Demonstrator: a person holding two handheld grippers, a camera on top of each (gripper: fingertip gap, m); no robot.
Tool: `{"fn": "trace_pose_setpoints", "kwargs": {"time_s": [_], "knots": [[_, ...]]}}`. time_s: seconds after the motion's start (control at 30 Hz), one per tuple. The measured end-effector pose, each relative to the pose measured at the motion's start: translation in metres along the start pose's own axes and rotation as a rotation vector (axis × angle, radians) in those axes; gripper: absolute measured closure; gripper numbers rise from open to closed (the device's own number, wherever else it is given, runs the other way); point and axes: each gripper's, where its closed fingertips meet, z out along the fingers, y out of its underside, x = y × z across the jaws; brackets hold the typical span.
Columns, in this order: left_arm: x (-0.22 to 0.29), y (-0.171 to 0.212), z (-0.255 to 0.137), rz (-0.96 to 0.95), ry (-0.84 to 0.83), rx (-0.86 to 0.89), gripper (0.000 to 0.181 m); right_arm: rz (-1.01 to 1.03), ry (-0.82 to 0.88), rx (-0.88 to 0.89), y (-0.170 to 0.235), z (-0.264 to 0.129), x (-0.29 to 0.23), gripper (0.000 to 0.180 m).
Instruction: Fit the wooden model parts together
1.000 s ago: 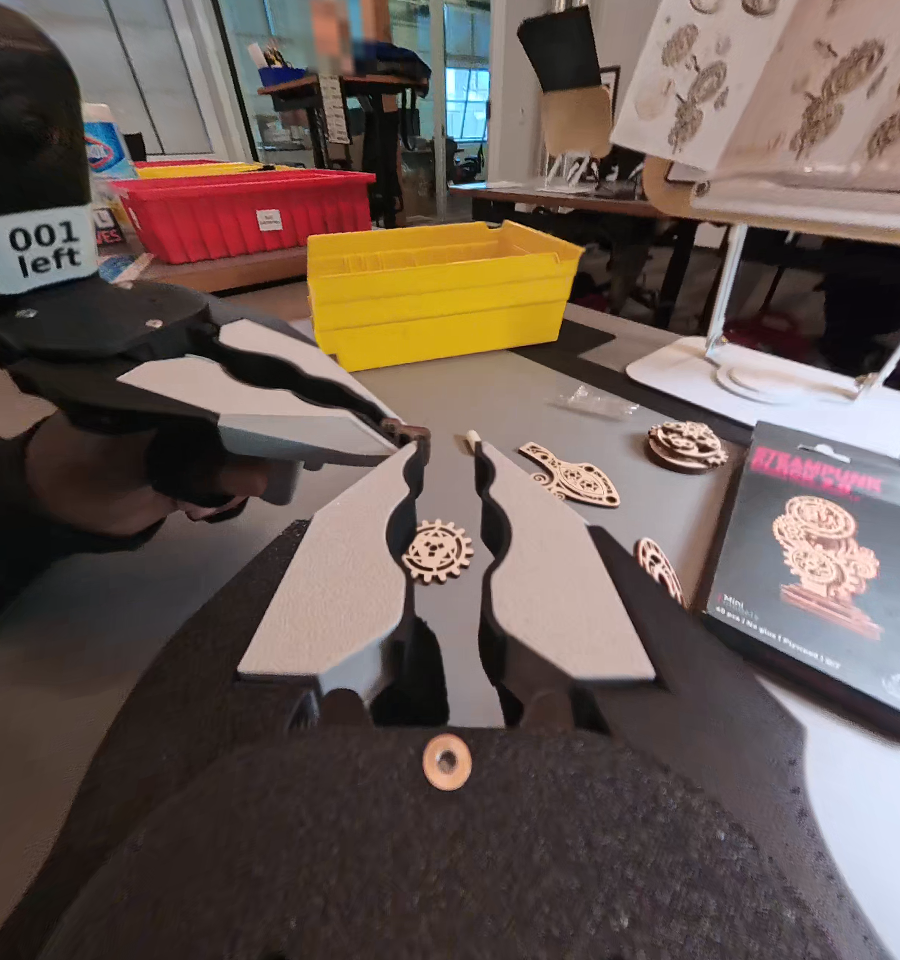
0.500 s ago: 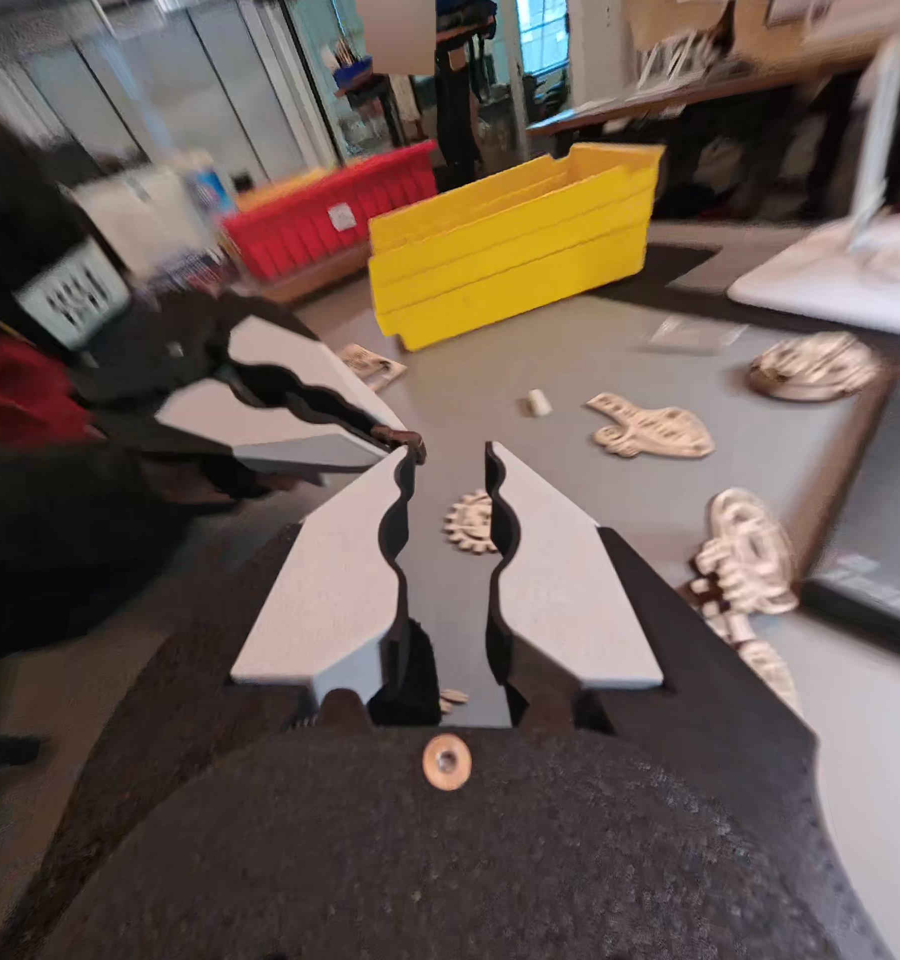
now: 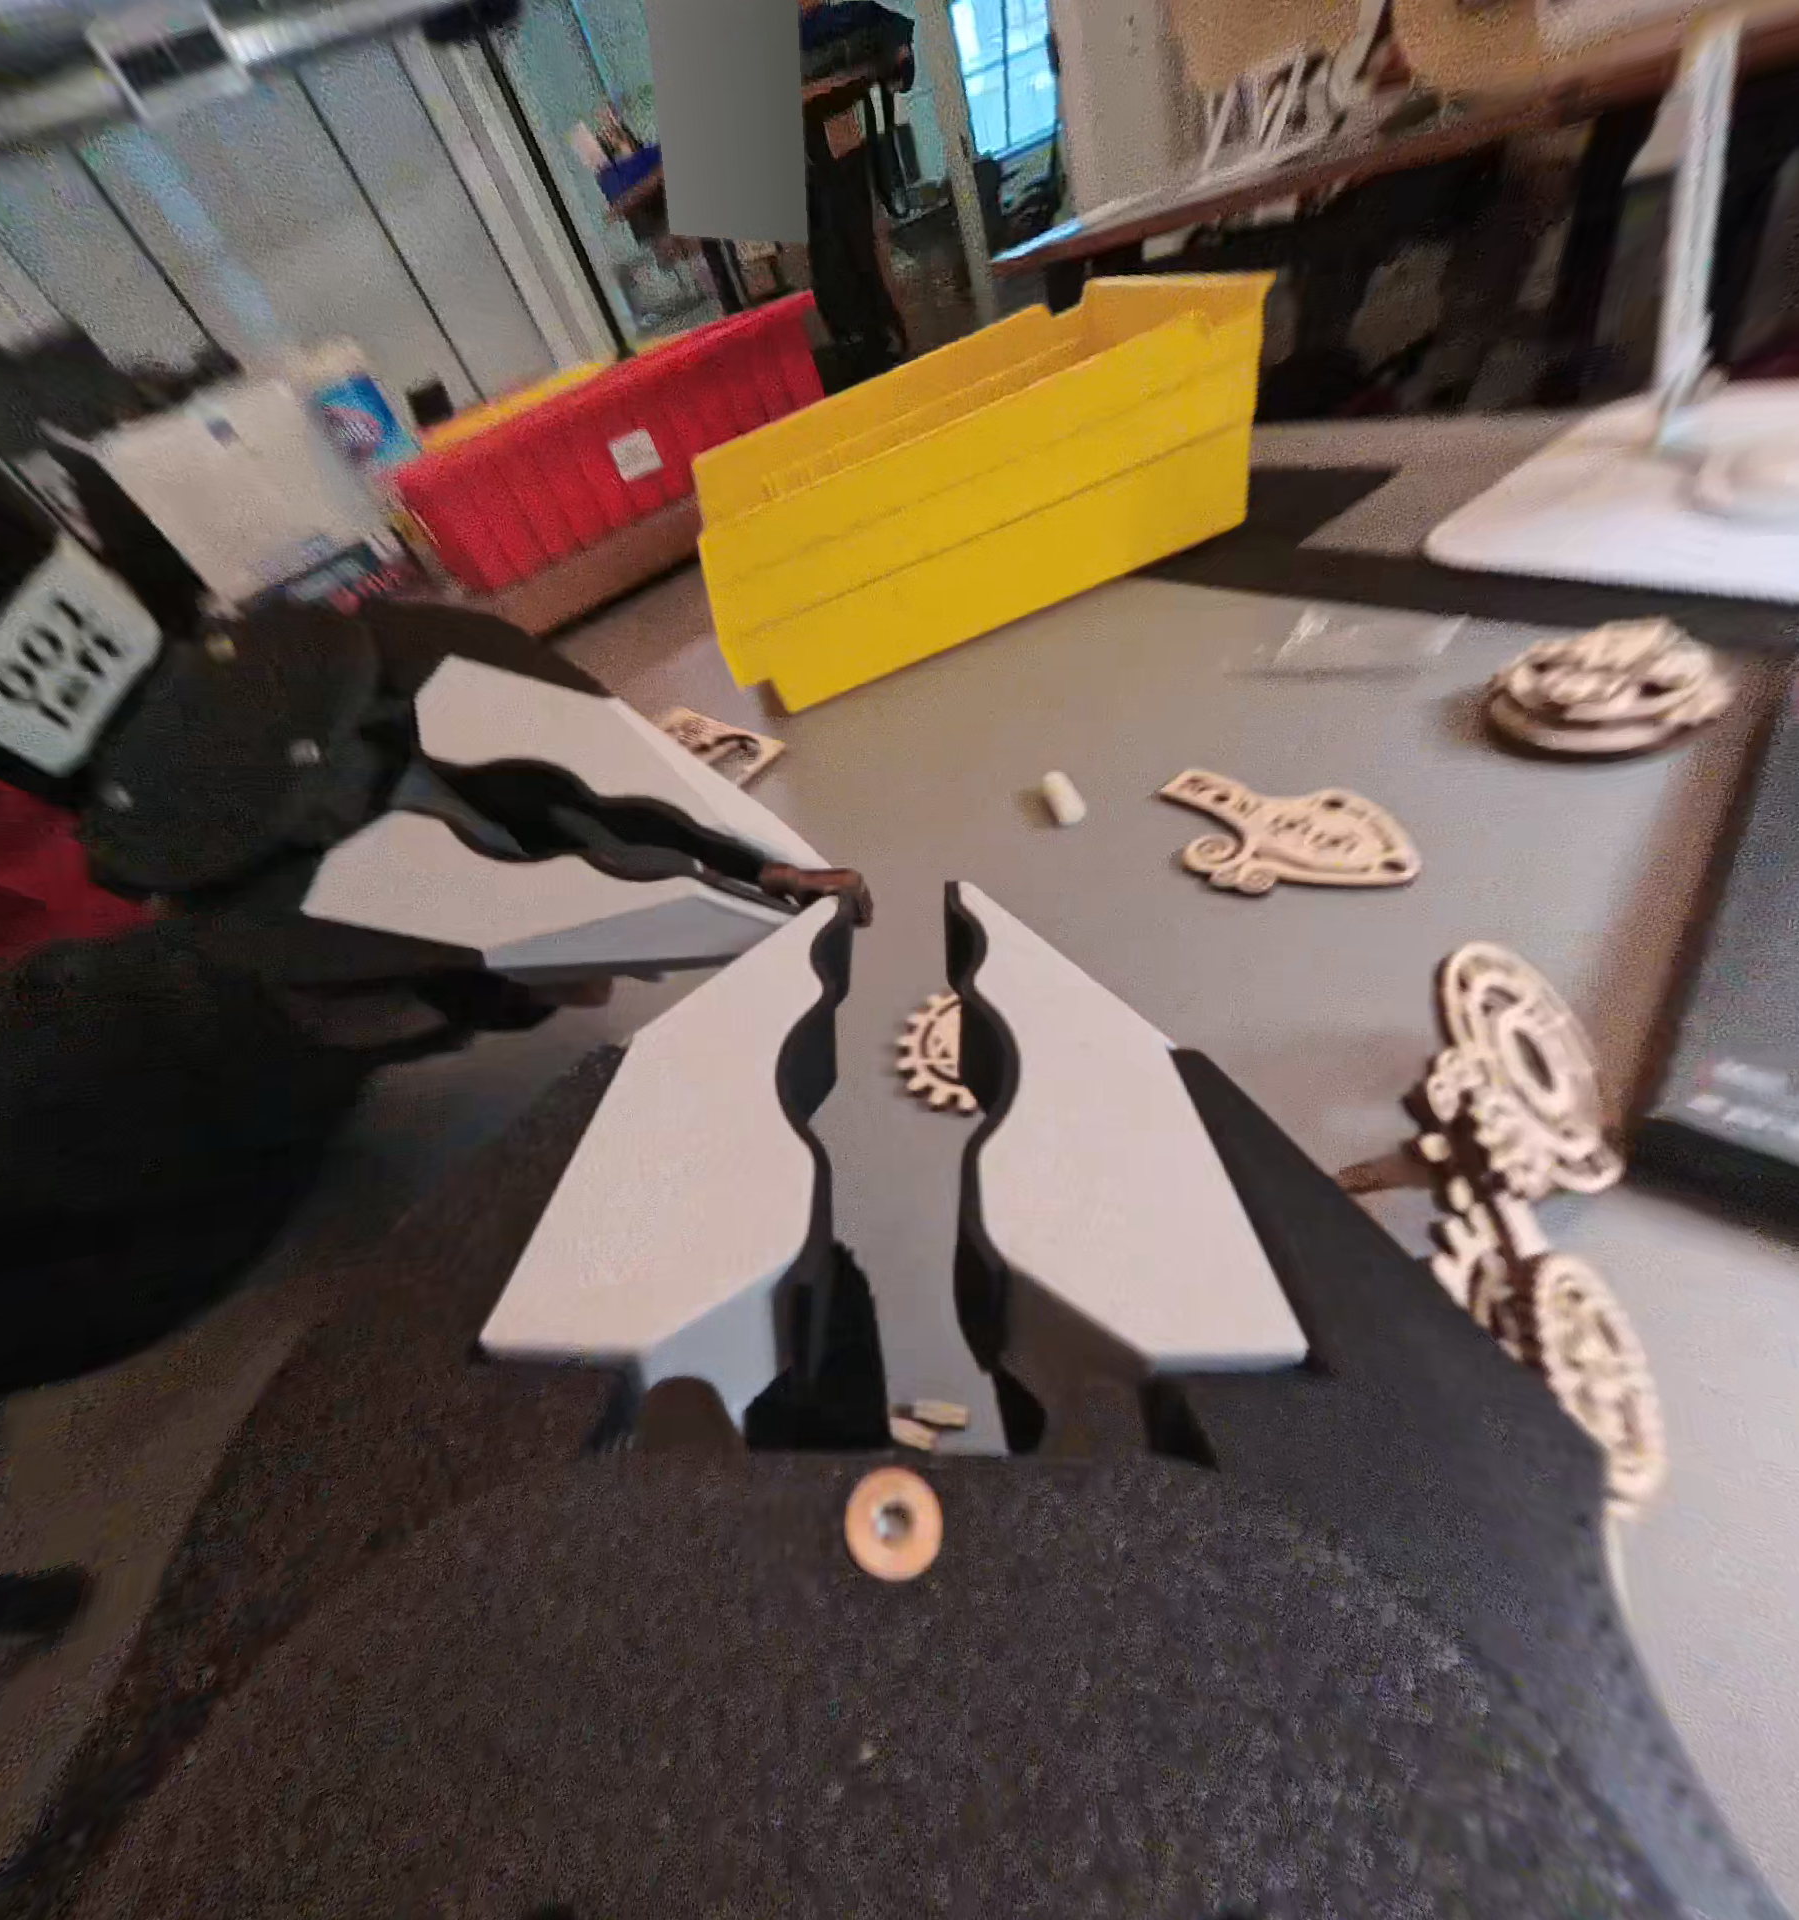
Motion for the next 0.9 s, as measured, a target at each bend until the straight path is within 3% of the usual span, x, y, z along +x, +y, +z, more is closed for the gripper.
{"fn": "trace_pose_setpoints", "kwargs": {"time_s": [0.1, 0.23, 0.33, 0.47, 0.77, 0.9], "knots": [[0.001, -0.002, -0.001, 0.02, 0.007, 0.006, 0.178, -0.332, 0.093, 0.015, -0.004, -0.003, -0.007, 0.171], [0.008, -0.013, -0.008, 0.218, 0.001, 0.039, 0.178, -0.318, -0.058, 0.065, -0.008, -0.012, -0.012, 0.16], [0.016, -0.018, -0.013, 0.411, -0.013, 0.071, 0.178, -0.479, -0.142, 0.071, -0.012, -0.019, -0.019, 0.149], [0.024, -0.021, -0.018, 0.486, 0.024, 0.107, 0.179, -0.658, -0.192, 0.073, -0.008, -0.026, -0.032, 0.155], [0.028, -0.017, -0.017, 0.456, 0.066, 0.123, 0.179, -0.884, -0.185, 0.058, 0.003, -0.028, -0.044, 0.178], [0.023, -0.017, -0.017, 0.307, 0.098, 0.14, 0.174, -0.899, -0.171, 0.066, 0.001, -0.028, -0.041, 0.179]]}}
